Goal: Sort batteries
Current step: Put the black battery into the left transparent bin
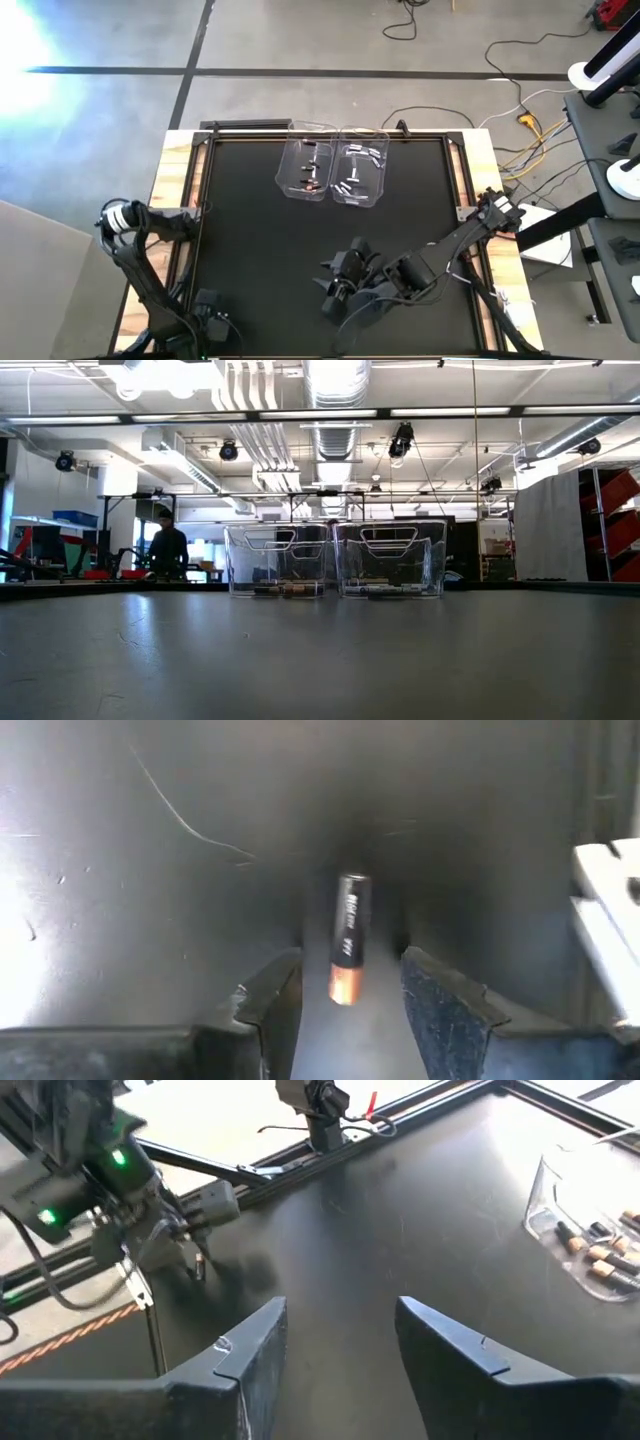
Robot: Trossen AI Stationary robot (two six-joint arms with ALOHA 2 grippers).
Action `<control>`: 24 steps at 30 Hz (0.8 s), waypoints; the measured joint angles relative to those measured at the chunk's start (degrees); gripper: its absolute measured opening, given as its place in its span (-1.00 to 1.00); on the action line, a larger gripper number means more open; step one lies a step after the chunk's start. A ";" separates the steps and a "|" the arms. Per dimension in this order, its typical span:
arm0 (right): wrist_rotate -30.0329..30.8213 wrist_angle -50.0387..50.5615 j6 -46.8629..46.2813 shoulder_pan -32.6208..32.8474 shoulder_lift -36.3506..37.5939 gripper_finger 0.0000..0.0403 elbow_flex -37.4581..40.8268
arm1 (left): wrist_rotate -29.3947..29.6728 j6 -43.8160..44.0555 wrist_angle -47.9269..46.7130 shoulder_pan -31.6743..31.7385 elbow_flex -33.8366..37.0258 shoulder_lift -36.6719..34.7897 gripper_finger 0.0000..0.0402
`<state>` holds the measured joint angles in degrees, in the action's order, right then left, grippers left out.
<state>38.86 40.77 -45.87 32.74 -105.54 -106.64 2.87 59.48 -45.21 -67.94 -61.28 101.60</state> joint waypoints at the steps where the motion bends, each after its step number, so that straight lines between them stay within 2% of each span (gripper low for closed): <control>1: 0.12 0.31 0.05 -0.16 -0.21 -0.12 -0.66 | 0.00 -0.02 0.37 0.00 0.30 0.45 -0.25; 7: 0.20 1.01 0.92 -0.64 -0.27 -0.16 -2.07 | -0.57 0.52 5.21 0.00 4.12 0.65 -0.35; 15: 0.19 1.12 2.96 -1.86 -0.08 -0.16 -2.14 | -0.16 2.59 6.98 0.12 7.52 0.08 -0.92; 21: 0.21 5.07 5.57 -3.19 0.92 -0.14 -4.75 | 2.37 0.44 5.88 1.73 7.63 -2.09 -0.93; 23: 0.23 6.80 6.90 -4.07 1.31 -0.15 -4.93 | 4.82 -1.08 3.65 3.40 7.84 -4.35 -0.96; 24: 0.20 7.99 7.59 -4.61 1.34 -0.15 -4.87 | 8.22 -1.81 1.70 4.47 8.26 -5.63 -0.97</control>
<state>39.06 48.76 -38.28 28.13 -104.20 -111.51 11.09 57.67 -43.52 -63.47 -53.01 95.97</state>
